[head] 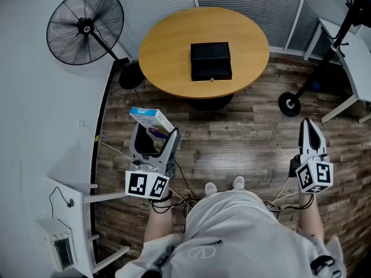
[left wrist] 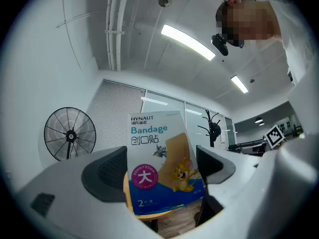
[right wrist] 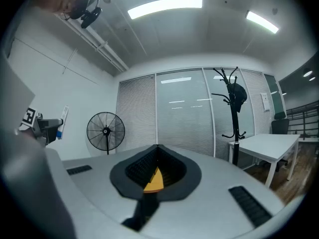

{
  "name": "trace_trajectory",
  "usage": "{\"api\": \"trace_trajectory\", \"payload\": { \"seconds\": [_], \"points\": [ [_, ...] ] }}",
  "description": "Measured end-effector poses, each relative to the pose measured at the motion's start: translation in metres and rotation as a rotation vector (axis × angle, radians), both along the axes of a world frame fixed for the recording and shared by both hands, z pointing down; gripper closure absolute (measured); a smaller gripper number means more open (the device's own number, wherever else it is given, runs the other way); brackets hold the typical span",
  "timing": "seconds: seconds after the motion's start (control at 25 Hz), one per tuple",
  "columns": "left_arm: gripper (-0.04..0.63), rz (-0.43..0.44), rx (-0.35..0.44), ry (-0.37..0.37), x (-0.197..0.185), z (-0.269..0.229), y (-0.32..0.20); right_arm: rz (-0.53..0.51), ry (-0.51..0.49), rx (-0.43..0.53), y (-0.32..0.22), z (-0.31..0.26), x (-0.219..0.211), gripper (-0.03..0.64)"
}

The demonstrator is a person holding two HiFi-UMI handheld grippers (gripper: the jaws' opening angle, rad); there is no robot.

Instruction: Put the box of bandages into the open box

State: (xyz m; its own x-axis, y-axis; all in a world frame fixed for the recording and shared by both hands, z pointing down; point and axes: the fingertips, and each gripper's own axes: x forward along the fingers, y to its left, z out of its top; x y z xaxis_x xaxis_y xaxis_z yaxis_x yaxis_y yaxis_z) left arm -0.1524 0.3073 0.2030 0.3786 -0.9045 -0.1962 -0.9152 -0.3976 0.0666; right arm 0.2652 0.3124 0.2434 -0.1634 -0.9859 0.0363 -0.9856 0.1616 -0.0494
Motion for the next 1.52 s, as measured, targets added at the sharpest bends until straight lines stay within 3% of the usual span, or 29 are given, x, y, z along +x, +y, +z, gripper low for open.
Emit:
{"api": "trace_trajectory", "payload": {
  "seconds": [0.44, 0.64, 0.84, 1.0, 1.24, 1.52],
  "points": [
    [0.157, -0.009, 0.0, -0.014, 0.021, 0.0, -0.003, -0.027, -0.002, 0.004, -0.009, 0.002, 0.014, 0.6],
    [0.156, -0.008, 0.003, -0.006, 0.004, -0.006, 0.002, -0.045, -0.014, 0.025, -0.005, -0.011, -0.006, 0.598],
    [0.156, -0.021, -0.005, -0.018, 0.059, 0.002, -0.016, -0.072, -0.022, 0.028, -0.027, -0.001, 0.043, 0.598],
    [0.156, -0.023, -0.008, -0.023, 0.082, 0.005, -0.02, -0.086, -0.029, 0.028, -0.033, 0.002, 0.059, 0.598],
    [0.156, -0.033, -0.028, -0.013, 0.097, 0.013, -0.025, -0.113, -0.04, 0.007, -0.045, 0.012, 0.065, 0.598],
    [0.156, -0.037, -0.038, -0.003, 0.085, 0.021, -0.038, -0.148, -0.037, -0.014, -0.065, 0.021, 0.04, 0.598]
  ]
}}
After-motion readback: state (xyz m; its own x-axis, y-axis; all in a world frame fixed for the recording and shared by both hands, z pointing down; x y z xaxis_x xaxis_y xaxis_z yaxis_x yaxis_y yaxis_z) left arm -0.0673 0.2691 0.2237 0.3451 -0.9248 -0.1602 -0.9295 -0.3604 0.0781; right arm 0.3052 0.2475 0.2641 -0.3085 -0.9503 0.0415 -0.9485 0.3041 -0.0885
